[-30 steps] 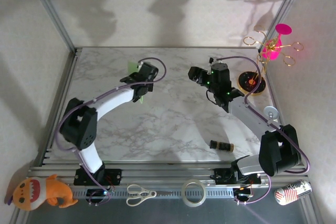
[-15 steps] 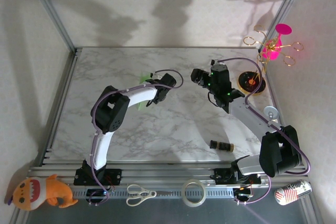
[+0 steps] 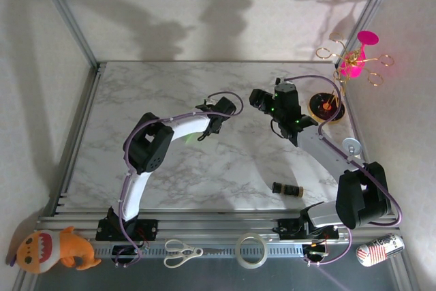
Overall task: Fold a paper plane with a square sheet of paper (pick it up from the middle)
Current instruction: Turn over the paper at the center of the table.
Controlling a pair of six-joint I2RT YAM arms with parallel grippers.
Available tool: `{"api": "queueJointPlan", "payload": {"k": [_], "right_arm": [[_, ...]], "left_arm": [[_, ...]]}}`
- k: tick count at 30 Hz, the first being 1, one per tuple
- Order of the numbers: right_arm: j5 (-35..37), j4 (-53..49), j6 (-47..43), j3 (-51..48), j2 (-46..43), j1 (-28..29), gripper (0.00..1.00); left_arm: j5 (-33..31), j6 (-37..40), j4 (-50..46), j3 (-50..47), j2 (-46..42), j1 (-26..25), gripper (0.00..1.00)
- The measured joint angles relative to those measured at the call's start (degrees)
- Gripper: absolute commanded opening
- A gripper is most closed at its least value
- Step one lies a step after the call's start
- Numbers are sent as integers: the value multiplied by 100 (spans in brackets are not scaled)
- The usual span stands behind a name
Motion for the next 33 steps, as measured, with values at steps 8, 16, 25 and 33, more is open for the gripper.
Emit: {"api": "queueJointPlan", "payload": {"k": [8,16,25,33], "right_arm": [[116,-92,160,0,0,-111,77],[-118,-39,258,-4,31,-155,77],[-546,74,321,-50,284,-155,76],[-824,94,393,-52,431,-155,76]], "left_arm": [[1720,-557,629,-544,-748,-275,41],[3239,-1174,1668,-1803,-1775,-168,37],[3377,-1368,2184,-2870,-2288,1364,34],[3469,-1432,2579,-2931,-2059,1718,30]]}}
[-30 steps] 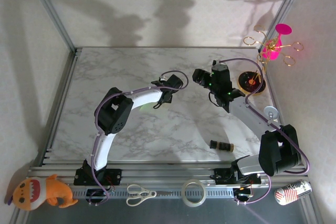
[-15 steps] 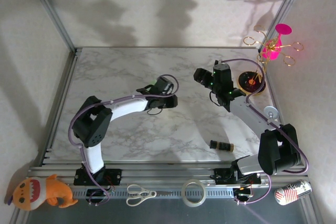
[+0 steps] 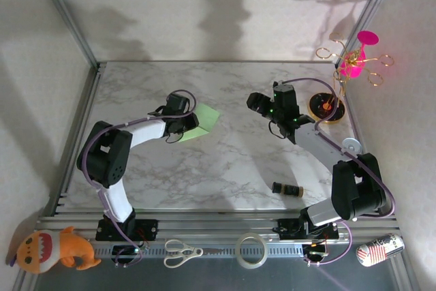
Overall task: Fold a paper plane with a square sheet of paper (pick it up from the middle)
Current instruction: Move the paper to the center of the table.
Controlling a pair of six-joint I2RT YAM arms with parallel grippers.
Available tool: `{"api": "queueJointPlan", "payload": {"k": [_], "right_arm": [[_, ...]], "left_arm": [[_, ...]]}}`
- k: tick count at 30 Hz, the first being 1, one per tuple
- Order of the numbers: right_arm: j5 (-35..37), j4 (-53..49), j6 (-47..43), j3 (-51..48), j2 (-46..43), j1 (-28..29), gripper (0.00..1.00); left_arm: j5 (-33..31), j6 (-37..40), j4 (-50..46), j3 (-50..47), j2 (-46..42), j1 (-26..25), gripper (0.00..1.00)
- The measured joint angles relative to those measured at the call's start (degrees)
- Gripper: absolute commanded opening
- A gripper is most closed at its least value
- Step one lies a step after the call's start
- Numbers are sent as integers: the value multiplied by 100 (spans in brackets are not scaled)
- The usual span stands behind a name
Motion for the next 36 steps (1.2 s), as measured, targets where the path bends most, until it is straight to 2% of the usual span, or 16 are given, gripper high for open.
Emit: {"api": "queueJointPlan", "payload": {"k": [12,19,27,36], "right_arm": [[-544,131,321,-2,284,0,74],[-907,271,625,-197,317,2,73],[-1379,564,1344,-763,494,94,61],[-1886,892,2033,-874,1340,490,55]], "left_arm": [[326,-9,295,-254,214,37,28],[546,72,468,-264,254,-271,27],[643,98,667,-39,531,-787,26],[647,133,573,70,533,-824,29]]}}
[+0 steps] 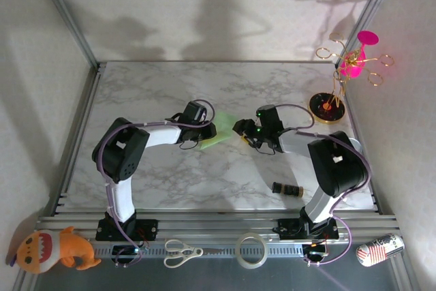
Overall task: Fold a paper plane with a square sheet of paper (pick it up from the middle)
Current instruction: Move the paper to the center of the table, then fold the wing for the fifth time at the center of the table.
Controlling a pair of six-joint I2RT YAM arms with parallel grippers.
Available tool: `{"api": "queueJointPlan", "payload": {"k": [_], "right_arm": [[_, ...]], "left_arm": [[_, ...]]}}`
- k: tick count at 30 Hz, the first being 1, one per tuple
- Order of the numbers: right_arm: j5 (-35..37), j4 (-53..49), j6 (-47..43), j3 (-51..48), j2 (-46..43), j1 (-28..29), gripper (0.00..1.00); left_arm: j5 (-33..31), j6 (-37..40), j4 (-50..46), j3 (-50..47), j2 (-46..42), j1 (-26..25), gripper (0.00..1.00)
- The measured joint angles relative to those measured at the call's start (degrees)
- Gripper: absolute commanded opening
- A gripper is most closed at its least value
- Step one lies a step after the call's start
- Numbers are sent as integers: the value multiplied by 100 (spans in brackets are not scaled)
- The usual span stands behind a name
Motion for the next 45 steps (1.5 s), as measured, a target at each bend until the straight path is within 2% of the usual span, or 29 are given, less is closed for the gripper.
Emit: {"api": "queueJointPlan", "payload": {"k": [4,11,22,33,45], "right_arm": [[-92,76,144,7,227,105,55],[-129,184,291,26,271,118,55],[-214,247,341,85,299,131,55],[-227,170,334,369,581,254,52],[-20,-229,413,544,660,295,51]], "left_arm": [[103,-162,-52,-33,-304,-9,31],[295,-717,304,-549,-874,-151,27],[105,-1154,551,-870,-774,-138,22],[-254,-1222,695,-870,-592,22,20],[-254,-1333,756,-903,-380,59,18]]}}
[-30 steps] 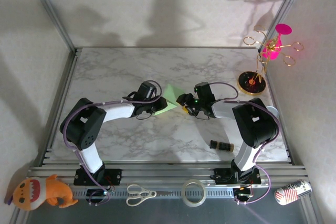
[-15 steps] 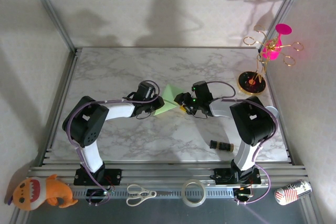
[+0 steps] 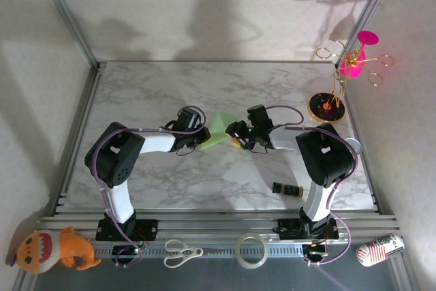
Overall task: Fold a paper plane with a square sheet of paper (pick it up from the middle)
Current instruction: Fold the wing for the fifth time at the center of the table.
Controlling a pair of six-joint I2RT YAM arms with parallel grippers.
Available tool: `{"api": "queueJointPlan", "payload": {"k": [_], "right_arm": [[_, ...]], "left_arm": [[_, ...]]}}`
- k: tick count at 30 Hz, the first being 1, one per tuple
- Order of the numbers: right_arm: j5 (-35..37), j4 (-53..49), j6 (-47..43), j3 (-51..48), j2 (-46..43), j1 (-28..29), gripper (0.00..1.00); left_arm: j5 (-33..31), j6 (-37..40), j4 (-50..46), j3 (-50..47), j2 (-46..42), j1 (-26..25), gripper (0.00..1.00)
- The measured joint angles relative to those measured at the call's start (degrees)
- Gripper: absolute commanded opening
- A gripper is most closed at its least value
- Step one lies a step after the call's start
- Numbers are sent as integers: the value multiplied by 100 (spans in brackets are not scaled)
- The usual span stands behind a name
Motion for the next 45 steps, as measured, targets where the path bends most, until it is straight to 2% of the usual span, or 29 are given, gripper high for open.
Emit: {"api": "queueJointPlan", "payload": {"k": [12,22,29,34,38,45], "right_arm": [[-256,61,22,376,420,44,40],[-560,579,286,385,459,70,30],[-647,914,601,310,507,70,20],[-640,988,706,310,640,70,8],[-581,1012,678,308,643,70,1],[-157,800,415,199,240,68,0]], "left_arm": [[2,2,2,0,2,13,18],[2,2,0,0,2,15,18],[2,7,0,0,2,26,19],[2,22,0,2,-7,37,22],[-2,133,-96,2,-133,79,33],[-116,710,-81,2,-710,94,64]]}}
